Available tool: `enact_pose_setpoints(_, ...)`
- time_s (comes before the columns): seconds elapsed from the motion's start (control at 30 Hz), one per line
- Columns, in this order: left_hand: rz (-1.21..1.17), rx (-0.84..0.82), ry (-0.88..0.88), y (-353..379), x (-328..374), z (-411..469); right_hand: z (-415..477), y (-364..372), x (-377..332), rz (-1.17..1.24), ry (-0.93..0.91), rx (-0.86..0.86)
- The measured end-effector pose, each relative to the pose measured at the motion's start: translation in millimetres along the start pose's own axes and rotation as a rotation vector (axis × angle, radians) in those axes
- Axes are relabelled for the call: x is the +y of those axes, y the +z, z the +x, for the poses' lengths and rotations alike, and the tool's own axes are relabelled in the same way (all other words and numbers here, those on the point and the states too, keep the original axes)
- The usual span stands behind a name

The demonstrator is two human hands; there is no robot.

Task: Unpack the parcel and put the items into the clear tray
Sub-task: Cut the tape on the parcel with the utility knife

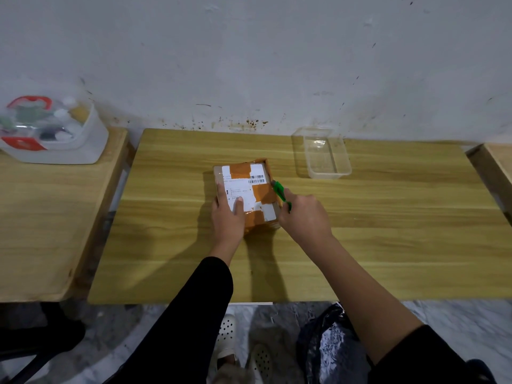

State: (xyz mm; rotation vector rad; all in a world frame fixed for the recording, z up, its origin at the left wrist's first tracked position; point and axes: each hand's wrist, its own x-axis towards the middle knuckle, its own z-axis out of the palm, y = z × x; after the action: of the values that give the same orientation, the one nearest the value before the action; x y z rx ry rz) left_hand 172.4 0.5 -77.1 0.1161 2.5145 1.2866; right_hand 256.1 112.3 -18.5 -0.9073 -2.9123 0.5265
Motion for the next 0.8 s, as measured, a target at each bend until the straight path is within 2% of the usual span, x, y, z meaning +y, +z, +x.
enact_pose_setpoints(0.17, 0.004, 0.013, -0.013, 1.4, 0.5, -0.2, -3.7, -1.9, -2.3, -0.077, -0.036, -0.028)
enact_pose_setpoints(0.5, 0.034, 0.017, -0.043, 1.3, 4.5, -2.7, -30.5, -7.3, 3.5, -0.042, -0.039, 0.000)
enact_pose_setpoints(0.63, 0.023, 0.018, -0.053, 1.0, 4.8, -2.0, -46.3, -7.6, 11.5, 0.034, -0.007, -0.016)
enact_pose_setpoints(0.8, 0.024, 0.022, -0.028, -1.8, 7.4, -0.9, -54.8, -9.8, 22.1, 0.230, 0.036, 0.061)
